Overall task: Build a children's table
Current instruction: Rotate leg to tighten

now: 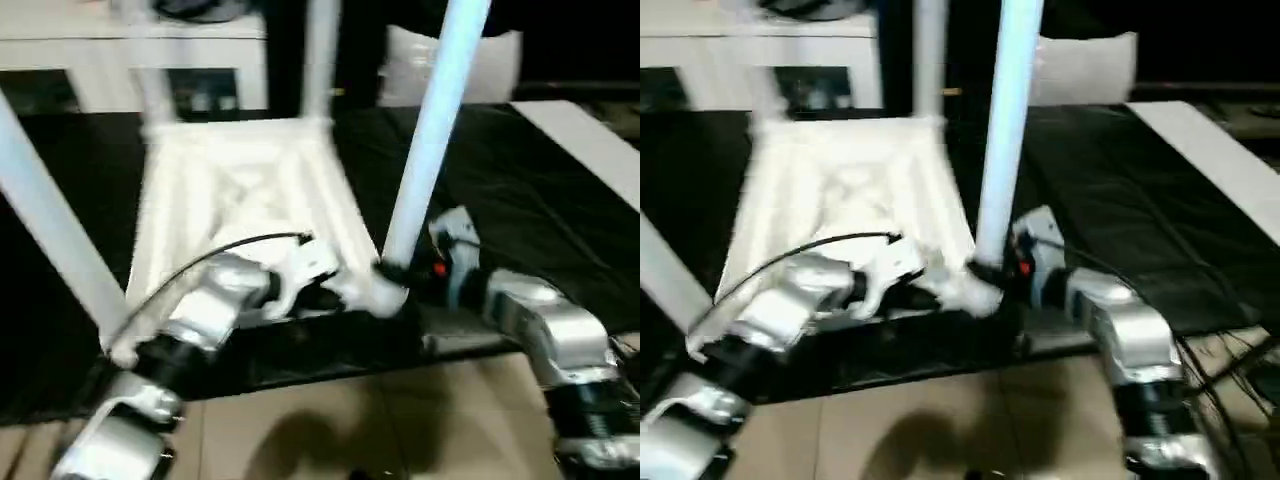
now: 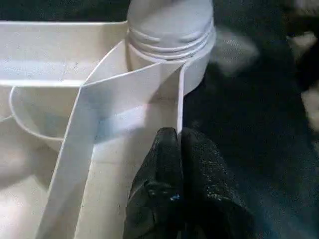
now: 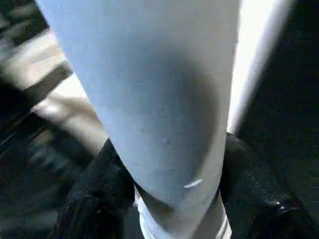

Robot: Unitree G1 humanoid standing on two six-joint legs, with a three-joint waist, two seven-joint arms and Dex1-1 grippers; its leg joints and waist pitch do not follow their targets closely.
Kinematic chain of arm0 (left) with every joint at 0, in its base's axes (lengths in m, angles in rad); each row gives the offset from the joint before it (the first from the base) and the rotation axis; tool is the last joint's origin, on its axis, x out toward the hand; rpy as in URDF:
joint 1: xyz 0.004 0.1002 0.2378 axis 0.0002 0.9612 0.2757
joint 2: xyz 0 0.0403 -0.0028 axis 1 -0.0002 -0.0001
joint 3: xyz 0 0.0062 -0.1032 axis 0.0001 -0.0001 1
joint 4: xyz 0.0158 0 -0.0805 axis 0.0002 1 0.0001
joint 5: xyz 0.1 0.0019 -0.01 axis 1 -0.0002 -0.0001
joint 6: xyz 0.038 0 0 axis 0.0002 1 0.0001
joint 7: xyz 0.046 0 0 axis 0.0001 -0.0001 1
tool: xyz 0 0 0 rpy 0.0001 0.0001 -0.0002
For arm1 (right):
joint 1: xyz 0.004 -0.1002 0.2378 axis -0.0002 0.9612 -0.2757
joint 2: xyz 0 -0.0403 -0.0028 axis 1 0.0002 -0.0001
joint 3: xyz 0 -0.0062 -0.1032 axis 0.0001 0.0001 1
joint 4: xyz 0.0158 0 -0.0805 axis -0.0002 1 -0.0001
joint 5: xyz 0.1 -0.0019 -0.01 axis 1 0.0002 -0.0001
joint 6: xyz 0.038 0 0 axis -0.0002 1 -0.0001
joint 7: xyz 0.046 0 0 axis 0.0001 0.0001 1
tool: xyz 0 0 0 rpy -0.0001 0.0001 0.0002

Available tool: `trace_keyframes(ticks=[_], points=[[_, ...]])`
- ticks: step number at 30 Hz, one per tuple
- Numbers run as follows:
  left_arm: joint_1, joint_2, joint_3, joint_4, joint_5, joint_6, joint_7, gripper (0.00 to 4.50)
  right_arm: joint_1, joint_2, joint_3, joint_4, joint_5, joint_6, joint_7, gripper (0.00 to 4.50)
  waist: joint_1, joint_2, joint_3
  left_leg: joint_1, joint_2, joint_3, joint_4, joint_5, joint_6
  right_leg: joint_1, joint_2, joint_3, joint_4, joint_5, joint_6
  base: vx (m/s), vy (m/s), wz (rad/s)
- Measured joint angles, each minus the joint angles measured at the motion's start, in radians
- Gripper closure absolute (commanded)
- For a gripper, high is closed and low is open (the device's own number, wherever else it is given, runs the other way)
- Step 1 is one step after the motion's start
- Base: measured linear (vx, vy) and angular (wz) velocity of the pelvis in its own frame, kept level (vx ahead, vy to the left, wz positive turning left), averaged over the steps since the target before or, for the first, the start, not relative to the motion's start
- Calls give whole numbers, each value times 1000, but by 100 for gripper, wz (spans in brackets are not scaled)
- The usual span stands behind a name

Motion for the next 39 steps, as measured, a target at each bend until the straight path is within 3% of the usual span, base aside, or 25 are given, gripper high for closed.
trace_keyframes(ticks=[4,5,9,10,13,15,18,23,27,35,39], points=[[-7,-58,9,18,26,14,116,450,-22,69,-2,41,-64,-63,-170,243,-7,1,0,-1,-1,-1,-2,-2,3,4,-1,-1,-8,1,1,0,0,0],[-7,-65,14,18,26,19,130,450,-20,79,-2,50,-71,-89,-189,195,-6,1,0,0,-2,0,-3,-3,5,4,-1,1,-8,2,1,0,0,0],[-7,-69,16,15,26,13,134,450,-18,87,-8,55,-69,-114,-187,174,1,1,0,0,-3,1,-7,-3,14,2,-1,9,-7,9,-2,0,0,0],[-8,-68,15,15,26,7,132,450,-18,88,-12,55,-65,-119,-183,149,3,1,0,-1,-3,2,-8,-3,14,1,-1,9,-6,8,-2,0,0,0],[-7,-48,7,16,25,-40,109,450,-11,70,-14,55,-50,-148,-135,135,7,0,0,-4,-4,6,-7,-4,15,-10,-3,14,8,4,-7,0,0,0],[-5,-20,-8,18,24,-87,69,450,6,29,-12,53,-19,-165,-51,104,15,0,0,-3,-4,6,-7,-4,15,-12,-2,14,12,0,-10,0,0,0],[-3,9,-17,28,24,-143,29,450,14,-18,-6,50,2,-173,44,92,30,0,0,-2,-4,6,-7,-3,13,-15,-1,14,20,-5,-9,0,0,0],[3,72,-32,46,14,-249,-90,450,39,-136,41,14,40,-185,256,45,61,0,0,1,-3,6,-5,0,9,-13,-1,14,24,-5,-10,0,0,0],[3,131,-63,59,-1,-343,-201,450,42,-206,73,11,59,-211,387,38,77,0,0,7,-3,6,-5,0,8,-5,-2,14,22,-5,-10,0,0,0],[-6,180,-78,88,-26,-441,-356,450,41,-294,122,50,73,-254,590,38,98,0,0,6,-3,6,-5,0,9,-5,-3,14,23,-6,-9,0,0,0],[-6,197,-92,88,-35,-468,-408,450,41,-317,138,50,106,-238,672,78,108,0,0,7,-3,6,-5,0,9,-4,-2,14,23,-6,-9,0,0,0]])
